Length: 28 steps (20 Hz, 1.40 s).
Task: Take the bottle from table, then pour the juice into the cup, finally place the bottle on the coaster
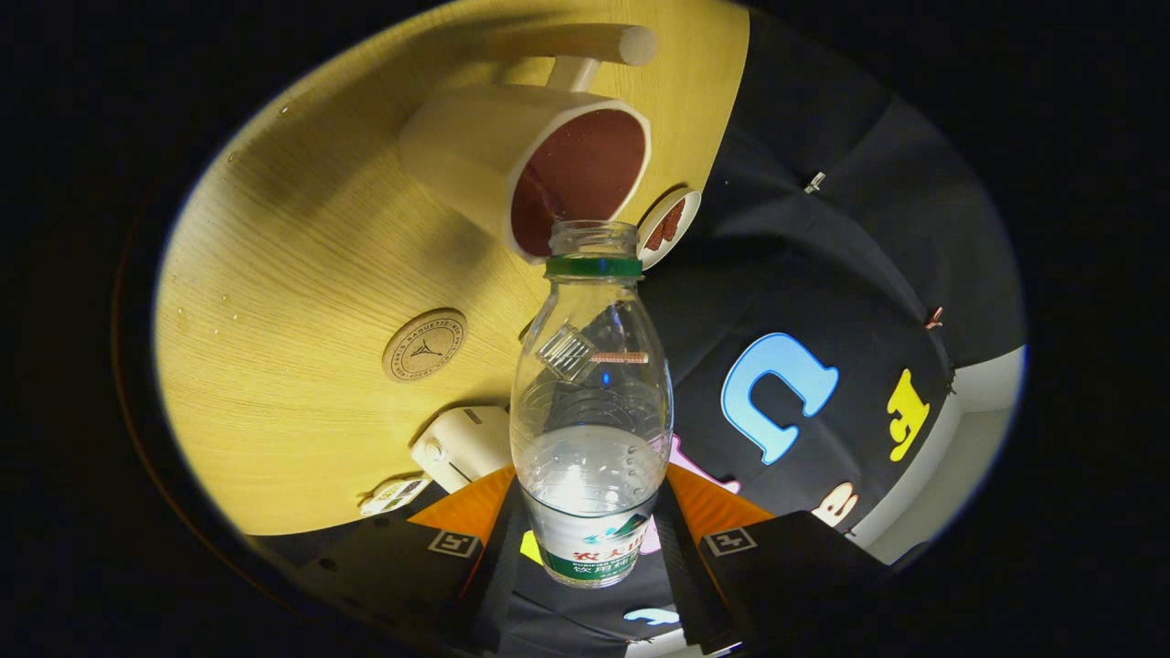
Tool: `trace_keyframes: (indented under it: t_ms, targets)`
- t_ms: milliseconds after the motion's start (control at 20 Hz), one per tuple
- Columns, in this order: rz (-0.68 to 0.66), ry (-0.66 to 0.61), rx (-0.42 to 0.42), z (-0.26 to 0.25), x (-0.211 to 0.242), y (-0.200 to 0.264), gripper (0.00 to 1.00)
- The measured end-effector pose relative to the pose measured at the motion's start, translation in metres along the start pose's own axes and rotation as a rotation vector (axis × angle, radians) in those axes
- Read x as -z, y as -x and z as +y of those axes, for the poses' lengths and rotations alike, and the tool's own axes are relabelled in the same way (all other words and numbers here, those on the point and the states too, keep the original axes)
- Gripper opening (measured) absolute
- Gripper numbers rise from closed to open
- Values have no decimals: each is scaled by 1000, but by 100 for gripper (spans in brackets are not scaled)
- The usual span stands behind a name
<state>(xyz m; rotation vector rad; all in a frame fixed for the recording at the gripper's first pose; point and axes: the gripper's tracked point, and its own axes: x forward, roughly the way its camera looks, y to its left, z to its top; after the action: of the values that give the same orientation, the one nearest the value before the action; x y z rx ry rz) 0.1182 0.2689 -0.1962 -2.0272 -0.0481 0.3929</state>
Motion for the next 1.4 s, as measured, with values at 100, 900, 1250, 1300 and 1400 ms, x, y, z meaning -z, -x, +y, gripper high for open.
trace_keyframes:
  t_ms: [100, 900, 1250, 1300, 1400]
  targets:
    - [0, 2, 27, -6, 1, 0, 73]
    - [-20, -122, 42, -5, 2, -2, 73]
    - [-18, -607, -74, 24, -5, 9, 74]
    - [-5, -692, -95, 27, -4, 10, 74]
    - [12, -846, -115, 28, -3, 10, 74]
